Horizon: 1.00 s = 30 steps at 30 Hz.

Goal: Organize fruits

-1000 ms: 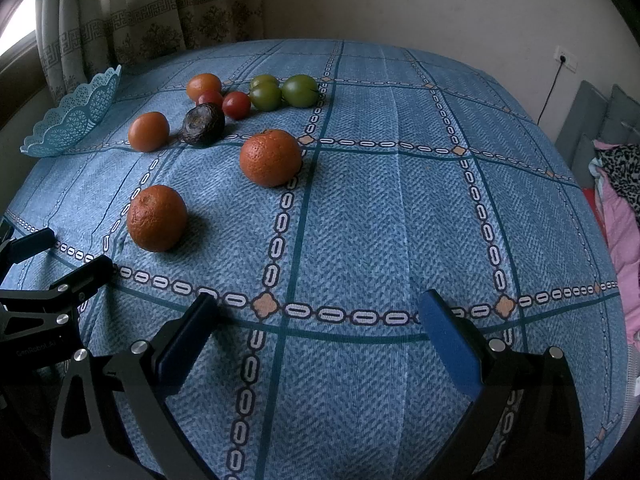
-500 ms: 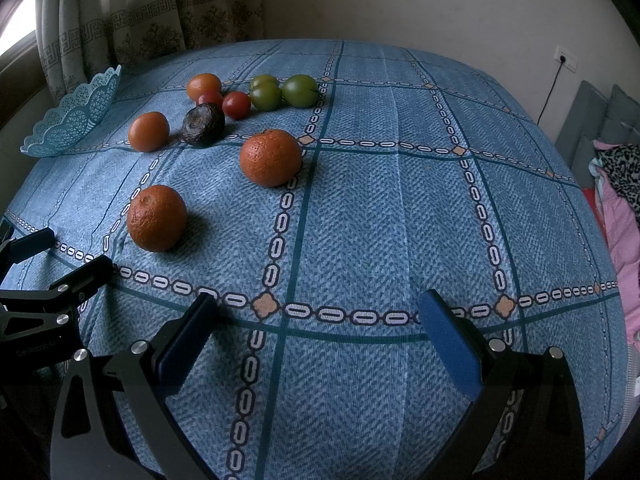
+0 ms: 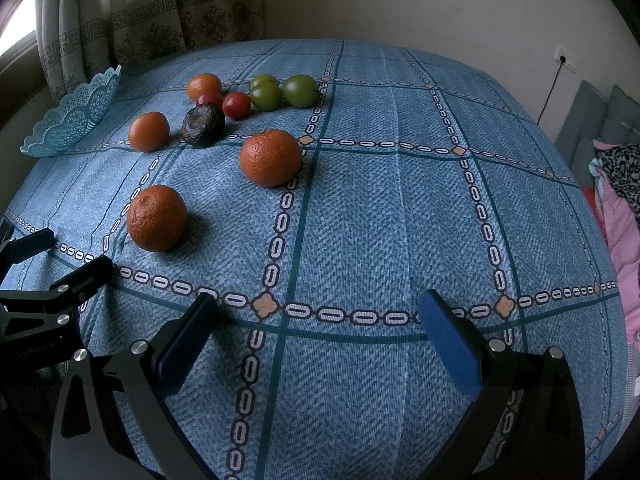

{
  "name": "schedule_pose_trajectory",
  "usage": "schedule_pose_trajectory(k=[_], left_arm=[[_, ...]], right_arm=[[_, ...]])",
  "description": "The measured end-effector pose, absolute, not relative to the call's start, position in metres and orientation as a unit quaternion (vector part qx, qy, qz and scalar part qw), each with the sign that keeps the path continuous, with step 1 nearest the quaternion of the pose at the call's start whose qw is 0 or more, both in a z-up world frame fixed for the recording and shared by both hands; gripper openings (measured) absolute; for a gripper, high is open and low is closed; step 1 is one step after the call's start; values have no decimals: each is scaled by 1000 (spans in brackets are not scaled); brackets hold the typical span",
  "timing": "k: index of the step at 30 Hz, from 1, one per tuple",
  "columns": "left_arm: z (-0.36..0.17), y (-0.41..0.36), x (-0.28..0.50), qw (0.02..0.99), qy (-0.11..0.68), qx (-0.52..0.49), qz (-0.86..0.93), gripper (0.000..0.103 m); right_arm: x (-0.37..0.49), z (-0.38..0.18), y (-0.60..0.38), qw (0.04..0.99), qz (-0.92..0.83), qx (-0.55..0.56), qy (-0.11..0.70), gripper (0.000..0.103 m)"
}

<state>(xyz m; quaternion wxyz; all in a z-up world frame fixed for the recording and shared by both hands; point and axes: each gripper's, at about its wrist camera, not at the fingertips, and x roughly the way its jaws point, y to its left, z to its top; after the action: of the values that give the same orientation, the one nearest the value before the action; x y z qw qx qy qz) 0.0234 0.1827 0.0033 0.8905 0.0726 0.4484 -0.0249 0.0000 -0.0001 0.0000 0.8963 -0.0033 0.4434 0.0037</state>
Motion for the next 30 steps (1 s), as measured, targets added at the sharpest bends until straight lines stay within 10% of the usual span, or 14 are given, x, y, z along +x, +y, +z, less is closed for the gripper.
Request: schedule_pose_trajectory(k=[30], left_arm=[[26, 157, 11, 908, 395, 94, -101, 100]], right_arm=[[-8, 21, -36, 911, -17, 45, 409, 98]])
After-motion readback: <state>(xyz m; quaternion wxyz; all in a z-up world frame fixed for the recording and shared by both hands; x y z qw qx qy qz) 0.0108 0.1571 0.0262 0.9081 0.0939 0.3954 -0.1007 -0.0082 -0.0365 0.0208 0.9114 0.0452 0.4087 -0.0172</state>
